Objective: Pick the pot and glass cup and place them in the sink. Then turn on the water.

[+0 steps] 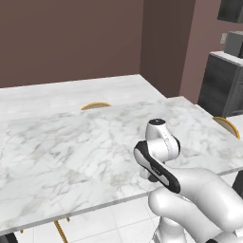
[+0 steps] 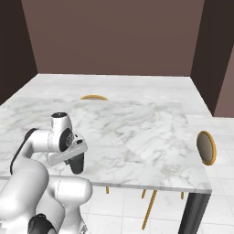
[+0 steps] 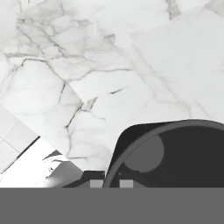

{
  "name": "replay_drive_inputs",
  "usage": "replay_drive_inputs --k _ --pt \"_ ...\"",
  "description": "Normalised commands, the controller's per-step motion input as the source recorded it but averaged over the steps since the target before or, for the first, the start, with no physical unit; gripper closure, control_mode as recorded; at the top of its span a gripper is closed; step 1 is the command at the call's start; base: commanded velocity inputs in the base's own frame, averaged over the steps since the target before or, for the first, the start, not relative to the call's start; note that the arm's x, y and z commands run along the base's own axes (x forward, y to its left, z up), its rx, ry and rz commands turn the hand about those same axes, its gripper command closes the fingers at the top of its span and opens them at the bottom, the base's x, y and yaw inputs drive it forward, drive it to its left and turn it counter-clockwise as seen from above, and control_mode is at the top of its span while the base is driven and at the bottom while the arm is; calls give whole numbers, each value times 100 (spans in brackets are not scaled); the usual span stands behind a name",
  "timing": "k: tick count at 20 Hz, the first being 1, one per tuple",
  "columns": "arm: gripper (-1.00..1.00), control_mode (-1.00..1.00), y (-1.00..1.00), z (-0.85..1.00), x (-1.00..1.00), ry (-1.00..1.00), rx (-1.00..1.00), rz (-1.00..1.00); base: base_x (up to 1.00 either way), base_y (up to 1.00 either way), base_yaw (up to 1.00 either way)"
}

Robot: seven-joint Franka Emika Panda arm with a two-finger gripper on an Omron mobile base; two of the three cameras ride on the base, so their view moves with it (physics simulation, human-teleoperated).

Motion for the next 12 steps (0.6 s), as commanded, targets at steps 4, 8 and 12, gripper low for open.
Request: replay_drive_inputs --k 4,8,12 --pt "100 -100 0 0 0 0 0 0 0 0 0" --pt "100 -100 -3 19 0 0 0 0 0 0 0" --pt "100 -100 -5 50 2 0 0 0 0 0 0"
